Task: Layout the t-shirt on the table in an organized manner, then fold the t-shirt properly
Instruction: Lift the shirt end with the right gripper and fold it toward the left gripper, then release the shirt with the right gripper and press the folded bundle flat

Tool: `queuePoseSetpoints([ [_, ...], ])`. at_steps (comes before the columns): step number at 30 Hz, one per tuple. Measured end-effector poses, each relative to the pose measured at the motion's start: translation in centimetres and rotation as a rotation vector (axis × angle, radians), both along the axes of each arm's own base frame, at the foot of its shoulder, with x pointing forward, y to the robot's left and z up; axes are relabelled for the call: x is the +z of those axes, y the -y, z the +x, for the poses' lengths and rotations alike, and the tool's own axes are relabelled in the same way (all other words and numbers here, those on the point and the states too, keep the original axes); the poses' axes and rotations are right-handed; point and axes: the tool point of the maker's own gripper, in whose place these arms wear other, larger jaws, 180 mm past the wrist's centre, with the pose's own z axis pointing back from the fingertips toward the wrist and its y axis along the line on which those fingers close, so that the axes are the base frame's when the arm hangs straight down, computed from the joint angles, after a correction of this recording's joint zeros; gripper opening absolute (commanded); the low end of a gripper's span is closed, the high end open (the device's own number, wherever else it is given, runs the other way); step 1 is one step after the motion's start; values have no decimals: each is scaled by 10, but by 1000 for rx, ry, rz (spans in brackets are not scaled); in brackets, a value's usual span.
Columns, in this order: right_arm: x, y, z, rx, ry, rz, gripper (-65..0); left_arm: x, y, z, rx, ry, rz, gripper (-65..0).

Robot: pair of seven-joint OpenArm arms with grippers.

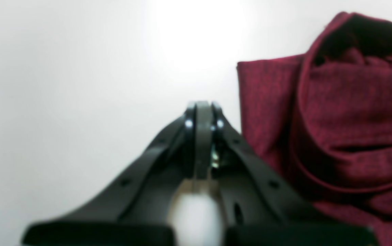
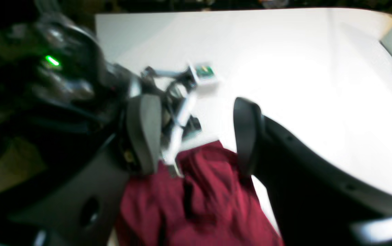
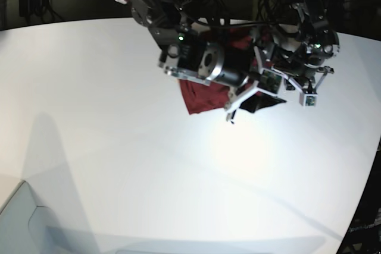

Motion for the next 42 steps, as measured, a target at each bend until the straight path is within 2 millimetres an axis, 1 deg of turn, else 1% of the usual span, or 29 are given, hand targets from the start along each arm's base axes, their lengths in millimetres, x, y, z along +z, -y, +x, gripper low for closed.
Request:
queuePoseSetpoints([
  [2,-22,20,5,-45,-34,-62,-304,0,0,-1,0,0,0,-650],
  [5,-42,33,7,-74,-75,-102,-303,0,-4,-1,-3,-2,9,-650],
  [8,-54,37,12,-90,-106,-114,-303,2,-8,-6,-15,-18,28,-650],
  [12,-69,34,9,-82,-148,-128,-304,8,-17,-19,-25,-52,78,-650],
  [15,-82,33,9,-76,-181,-147,-305,10,-21,-21,-27,-67,104,-650],
  [18,-96,34,12,-72,-208,-171,-305,11,-34,-24,9,-68,111,-650],
  [20,-105,35,11,-70,-229,-191,-306,8,-36,-24,14,-60,104,-650],
  [22,-111,36,10,-70,-243,-203,-306,5,-36,-24,15,-63,98,-650],
  [30,-112,36,10,-69,-245,-201,-307,4,-34,-22,15,-52,91,-650],
  [33,-121,37,7,-66,-271,-213,-310,5,-34,-21,15,-52,91,-650],
  [35,-125,37,5,-65,-282,-219,-340,5,-34,-21,16,-52,92,-650],
  [38,-120,34,7,-63,-267,-187,-421,5,-35,-22,16,-52,92,-650],
  [42,-121,35,7,-63,-270,-193,-523,5,-35,-21,17,-49,92,-650],
])
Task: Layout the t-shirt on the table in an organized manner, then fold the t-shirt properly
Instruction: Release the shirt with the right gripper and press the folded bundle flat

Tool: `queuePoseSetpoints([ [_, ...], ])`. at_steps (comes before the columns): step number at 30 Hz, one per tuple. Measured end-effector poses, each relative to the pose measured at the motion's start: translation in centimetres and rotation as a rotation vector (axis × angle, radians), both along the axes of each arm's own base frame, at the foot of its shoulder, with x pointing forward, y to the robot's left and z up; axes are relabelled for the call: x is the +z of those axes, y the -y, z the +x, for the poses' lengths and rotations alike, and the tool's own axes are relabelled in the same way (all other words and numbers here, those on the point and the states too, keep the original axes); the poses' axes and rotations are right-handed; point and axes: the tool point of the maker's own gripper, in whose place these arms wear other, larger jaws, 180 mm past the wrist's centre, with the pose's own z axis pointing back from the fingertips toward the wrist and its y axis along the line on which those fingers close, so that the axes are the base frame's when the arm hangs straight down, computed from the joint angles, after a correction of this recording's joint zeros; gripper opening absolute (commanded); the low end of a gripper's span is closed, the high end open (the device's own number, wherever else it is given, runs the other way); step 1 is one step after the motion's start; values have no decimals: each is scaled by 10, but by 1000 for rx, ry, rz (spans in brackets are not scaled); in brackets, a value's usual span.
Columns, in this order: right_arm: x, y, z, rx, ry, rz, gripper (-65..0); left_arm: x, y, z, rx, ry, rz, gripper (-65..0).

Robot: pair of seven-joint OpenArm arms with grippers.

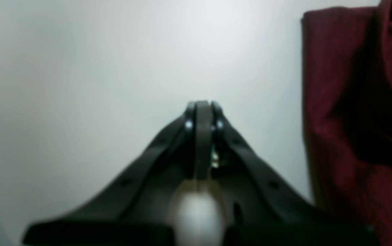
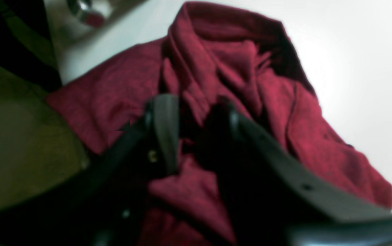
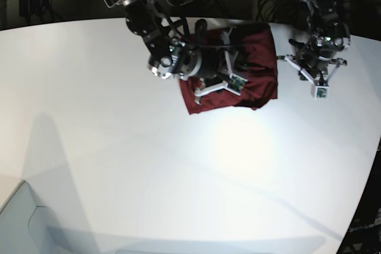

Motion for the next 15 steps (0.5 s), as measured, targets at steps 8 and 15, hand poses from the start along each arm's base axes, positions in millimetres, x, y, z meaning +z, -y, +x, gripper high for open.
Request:
queuePoseSetpoints([
  [8,2,-1,-6,1,0,5,-650,0,0,0,0,0,0,-650],
  [15,48,-14,-28,23,82,99,-650,0,0,1,1,-1,0,-650],
])
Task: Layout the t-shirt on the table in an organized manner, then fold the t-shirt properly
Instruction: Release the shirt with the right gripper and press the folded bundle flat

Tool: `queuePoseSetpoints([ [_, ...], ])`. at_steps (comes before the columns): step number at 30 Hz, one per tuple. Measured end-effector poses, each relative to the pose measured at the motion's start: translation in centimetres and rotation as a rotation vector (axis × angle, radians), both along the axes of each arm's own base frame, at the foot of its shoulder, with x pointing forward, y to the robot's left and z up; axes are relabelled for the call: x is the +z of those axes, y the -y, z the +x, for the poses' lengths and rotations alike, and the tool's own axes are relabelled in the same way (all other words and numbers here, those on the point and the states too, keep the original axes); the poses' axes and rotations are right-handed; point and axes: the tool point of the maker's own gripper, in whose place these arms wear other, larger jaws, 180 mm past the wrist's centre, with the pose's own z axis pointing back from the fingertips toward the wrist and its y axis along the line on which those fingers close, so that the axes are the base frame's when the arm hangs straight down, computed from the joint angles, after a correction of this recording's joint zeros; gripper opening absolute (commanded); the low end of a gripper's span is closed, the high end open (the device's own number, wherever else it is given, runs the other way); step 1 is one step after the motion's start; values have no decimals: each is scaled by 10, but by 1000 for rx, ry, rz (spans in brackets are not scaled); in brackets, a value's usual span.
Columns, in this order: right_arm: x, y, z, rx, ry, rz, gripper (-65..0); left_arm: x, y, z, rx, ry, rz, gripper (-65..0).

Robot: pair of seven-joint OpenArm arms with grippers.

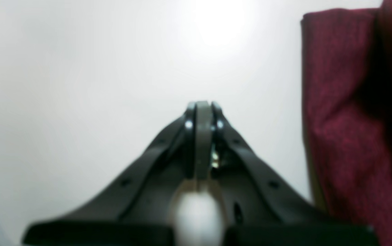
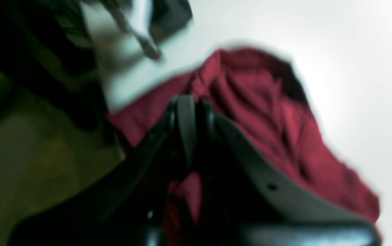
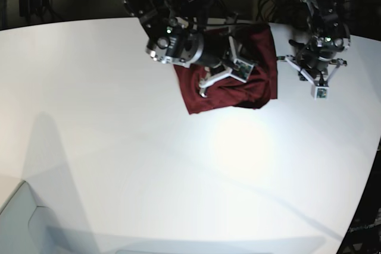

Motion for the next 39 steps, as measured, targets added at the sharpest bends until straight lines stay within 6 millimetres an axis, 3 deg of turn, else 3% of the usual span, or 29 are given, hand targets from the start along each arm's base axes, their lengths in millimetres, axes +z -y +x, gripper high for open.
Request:
queuePoseSetpoints([
  [3,13,-12,-15,40,15,40,-650,1,0,1,0,0,0,-650],
  [5,12,-17,-28,61,1,42,-650,1,0,1,0,1,1,-650],
  [8,7,-22,-43,88,-27,38,-650,2,0,1,0,2,2,-650],
  [15,-6,-29,-57,131,-57,18,-650,5,-1,-2,-4,-14,19,-650],
  [20,-24,-33,-67,162,-102,-14,-650,27,-8,3,7,41,51,-650],
  [24,-37,-31,-70,167,-126,-37,-650,42,-26,2,53,78,81,-650],
  [29,-32,-32,-58,162,-98,-36,-650,56,-41,0,109,123,68,-650],
  [35,-34,-31,-60,163,-105,-45,-650,78,-17,13,23,239,-66,-649],
  [39,-34,-31,-60,163,-106,-42,-650,79,11,24,-44,254,-118,-623],
])
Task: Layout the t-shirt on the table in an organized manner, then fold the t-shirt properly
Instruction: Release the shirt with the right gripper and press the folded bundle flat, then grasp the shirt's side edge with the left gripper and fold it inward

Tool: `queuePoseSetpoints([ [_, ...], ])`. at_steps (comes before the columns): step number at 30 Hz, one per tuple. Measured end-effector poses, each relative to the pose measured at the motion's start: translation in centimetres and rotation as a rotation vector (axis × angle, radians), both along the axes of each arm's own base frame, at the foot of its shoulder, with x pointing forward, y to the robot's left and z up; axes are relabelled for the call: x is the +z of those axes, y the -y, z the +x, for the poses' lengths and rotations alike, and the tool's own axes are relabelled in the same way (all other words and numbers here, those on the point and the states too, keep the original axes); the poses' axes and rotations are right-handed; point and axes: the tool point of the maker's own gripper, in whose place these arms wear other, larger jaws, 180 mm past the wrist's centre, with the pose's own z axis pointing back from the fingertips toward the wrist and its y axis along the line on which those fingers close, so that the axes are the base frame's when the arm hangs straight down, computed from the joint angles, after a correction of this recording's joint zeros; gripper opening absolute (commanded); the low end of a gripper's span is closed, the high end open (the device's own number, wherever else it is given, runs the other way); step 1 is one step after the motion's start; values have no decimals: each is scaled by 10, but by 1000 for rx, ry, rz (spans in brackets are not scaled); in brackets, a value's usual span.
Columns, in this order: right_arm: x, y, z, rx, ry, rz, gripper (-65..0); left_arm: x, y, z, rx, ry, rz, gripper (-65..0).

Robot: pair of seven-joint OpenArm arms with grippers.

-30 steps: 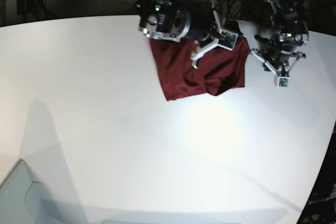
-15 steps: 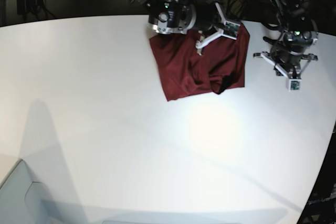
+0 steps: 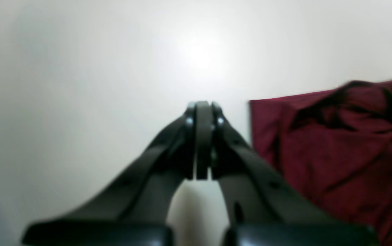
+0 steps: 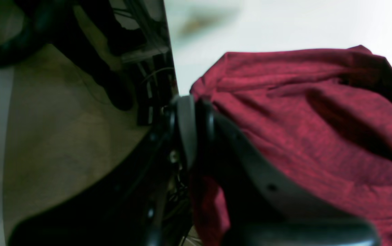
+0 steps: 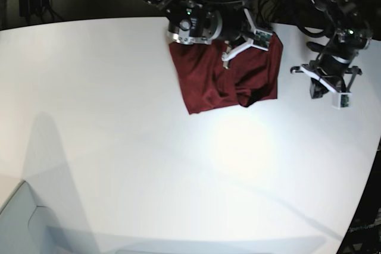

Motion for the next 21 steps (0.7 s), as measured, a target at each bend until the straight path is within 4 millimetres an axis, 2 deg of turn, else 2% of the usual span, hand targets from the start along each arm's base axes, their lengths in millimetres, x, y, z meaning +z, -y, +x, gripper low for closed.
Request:
queuePoseSetpoints([
  [5,-1,0,-2,0,-5,-1,-650,9,57,26,-155,42,-46,-489],
  [9,-1,0,-2,0,-6,-1,-650,14,82,36,-212,62,-63,-373],
  [12,-1,0,-2,0,-5,-1,-650,15,85,37,-225,64,-58,-337],
  [17,-1,0,-2,0,-5,-1,-650,10,76,33,-227,43,-34,-329],
  [21,-1,0,-2,0,-6,-4,-650,-20,62,27,-224,-49,-26,-330],
])
